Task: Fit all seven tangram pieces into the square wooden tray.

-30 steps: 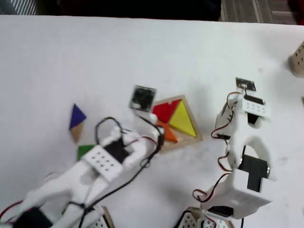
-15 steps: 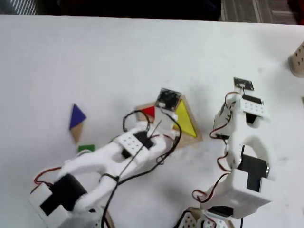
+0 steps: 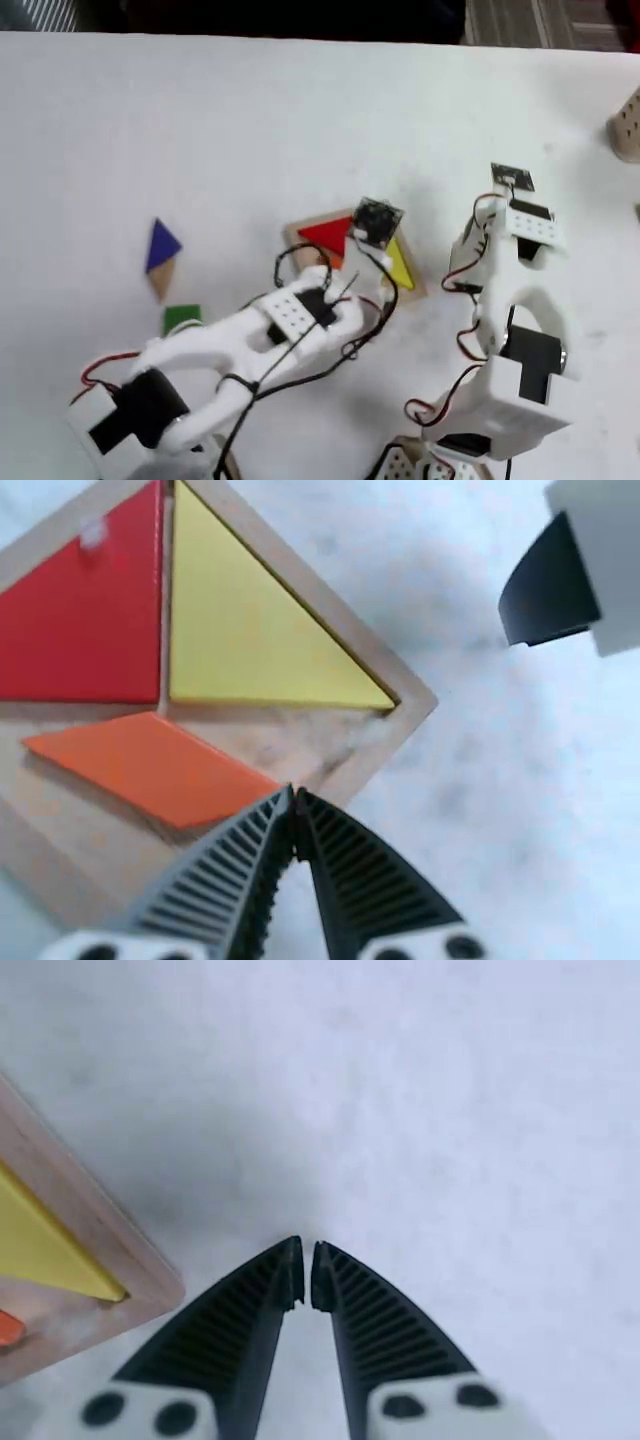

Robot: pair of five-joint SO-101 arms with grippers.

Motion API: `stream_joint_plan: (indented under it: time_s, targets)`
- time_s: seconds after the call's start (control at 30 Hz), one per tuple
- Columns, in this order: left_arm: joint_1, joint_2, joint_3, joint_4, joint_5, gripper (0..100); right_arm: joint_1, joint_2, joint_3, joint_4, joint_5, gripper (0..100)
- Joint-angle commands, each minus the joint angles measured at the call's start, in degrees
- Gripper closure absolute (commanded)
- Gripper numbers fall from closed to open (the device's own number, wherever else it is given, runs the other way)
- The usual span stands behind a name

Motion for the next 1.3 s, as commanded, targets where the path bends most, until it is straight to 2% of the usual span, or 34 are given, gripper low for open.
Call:
stream_joint_plan:
  time_s: [0.0, 0.2, 0.5, 0.73, 1.07, 1.27]
  targets:
    - [-0.3, 0.7, -3.0, -1.3, 0.8, 98, -0.6, -2.2, -0.2, -0.6, 0.8, 98.1]
    - [-1.4, 7.9, -9.3, 2.8, 0.9, 98, -0.6, -2.2, -0.2, -0.6, 0.8, 98.1]
    - [-2.9, 8.0, -9.8, 3.9, 0.9, 98, -0.6, -2.2, -0.2, -0.6, 0.8, 98.1]
    - [-4.5, 5.0, -9.1, 12.2, 0.9, 98, -0.6, -2.2, -0.2, -0.6, 0.8, 98.1]
    - [-13.9, 1.2, -3.7, 8.7, 0.8, 98, -0.6, -2.2, -0.2, -0.6, 0.8, 98.1]
    - [-14.2, 1.3, -3.5, 5.9, 0.9, 98, -0.6, -2.2, -0.2, -0.6, 0.9, 98.1]
